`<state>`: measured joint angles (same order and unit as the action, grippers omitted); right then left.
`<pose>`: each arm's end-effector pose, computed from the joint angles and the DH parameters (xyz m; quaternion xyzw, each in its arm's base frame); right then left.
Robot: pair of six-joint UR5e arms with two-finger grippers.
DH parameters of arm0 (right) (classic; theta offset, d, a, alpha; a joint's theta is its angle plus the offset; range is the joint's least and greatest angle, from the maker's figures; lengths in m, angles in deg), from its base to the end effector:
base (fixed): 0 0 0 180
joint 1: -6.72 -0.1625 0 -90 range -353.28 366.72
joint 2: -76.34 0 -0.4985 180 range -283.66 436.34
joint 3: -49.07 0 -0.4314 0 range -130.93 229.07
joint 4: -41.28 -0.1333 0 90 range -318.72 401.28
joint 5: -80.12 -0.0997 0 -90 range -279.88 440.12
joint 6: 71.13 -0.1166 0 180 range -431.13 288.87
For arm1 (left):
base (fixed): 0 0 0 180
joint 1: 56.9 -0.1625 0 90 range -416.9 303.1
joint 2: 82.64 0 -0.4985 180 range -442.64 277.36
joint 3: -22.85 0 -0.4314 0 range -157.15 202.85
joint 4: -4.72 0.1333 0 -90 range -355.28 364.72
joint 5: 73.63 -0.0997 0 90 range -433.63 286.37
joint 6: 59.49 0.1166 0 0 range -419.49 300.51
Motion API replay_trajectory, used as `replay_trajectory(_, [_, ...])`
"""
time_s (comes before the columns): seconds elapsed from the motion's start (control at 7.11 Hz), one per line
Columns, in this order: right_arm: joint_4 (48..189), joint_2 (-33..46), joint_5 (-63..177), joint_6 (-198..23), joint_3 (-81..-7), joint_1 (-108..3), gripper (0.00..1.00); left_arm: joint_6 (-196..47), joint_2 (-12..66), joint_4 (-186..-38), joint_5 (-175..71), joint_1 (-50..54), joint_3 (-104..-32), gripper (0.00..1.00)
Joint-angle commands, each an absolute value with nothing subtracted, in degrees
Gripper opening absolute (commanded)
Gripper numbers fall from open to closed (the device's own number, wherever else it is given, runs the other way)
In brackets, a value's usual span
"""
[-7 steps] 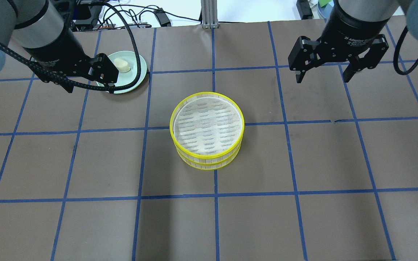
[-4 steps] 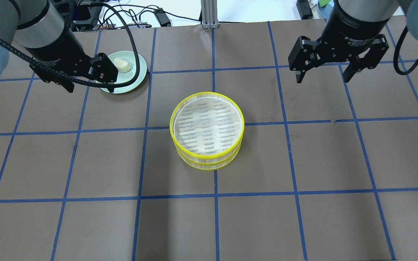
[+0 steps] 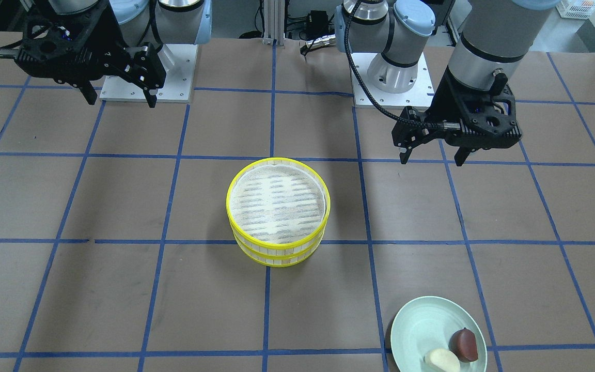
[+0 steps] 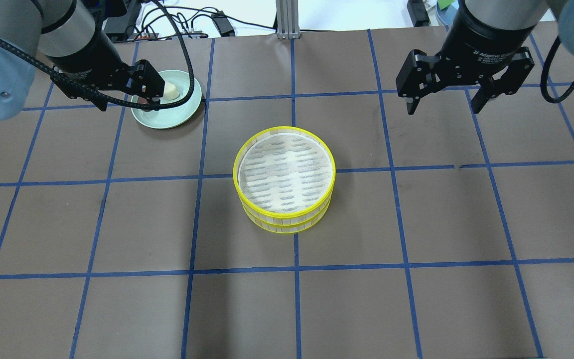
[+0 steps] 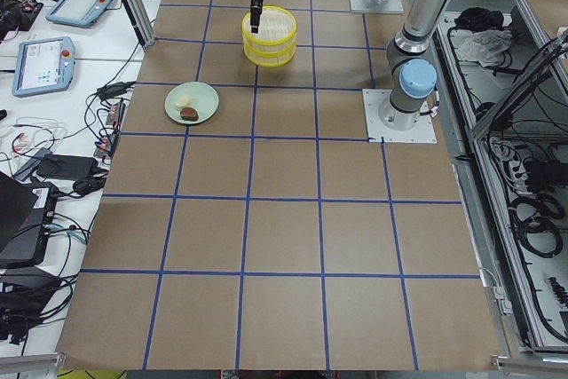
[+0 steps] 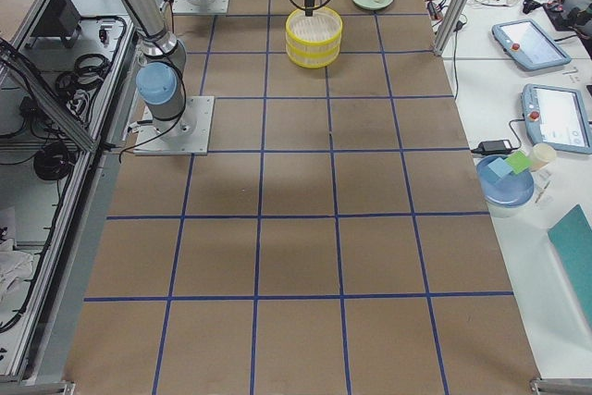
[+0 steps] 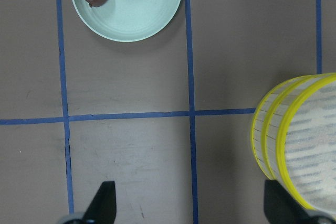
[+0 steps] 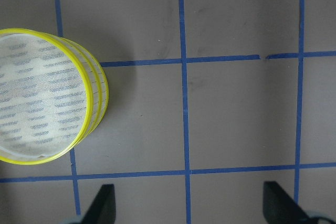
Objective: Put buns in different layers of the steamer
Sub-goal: 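Move the left gripper over the pale green plate of buns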
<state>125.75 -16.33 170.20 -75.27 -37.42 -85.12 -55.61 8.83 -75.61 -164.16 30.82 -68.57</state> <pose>0.1493 -0.5022 0.5914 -0.0201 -0.9998 0.0057 0.0004 -0.1100 -0.5612 0.5351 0.0137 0.9981 -0.0588 0.0078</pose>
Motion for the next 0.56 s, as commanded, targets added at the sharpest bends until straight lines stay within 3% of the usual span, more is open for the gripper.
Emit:
replay_trajectory(0.0, [125.75,-16.29,170.21,-75.26,-37.42,-85.13,1.0,-57.45,10.34,-71.77,-164.6,30.73,-68.56,1.0])
replay_trajectory(0.42, [124.96,-16.29,170.47,-75.35,-37.42,-85.13,1.0,-69.9,18.49,-61.94,-164.25,29.24,-67.95,1.0])
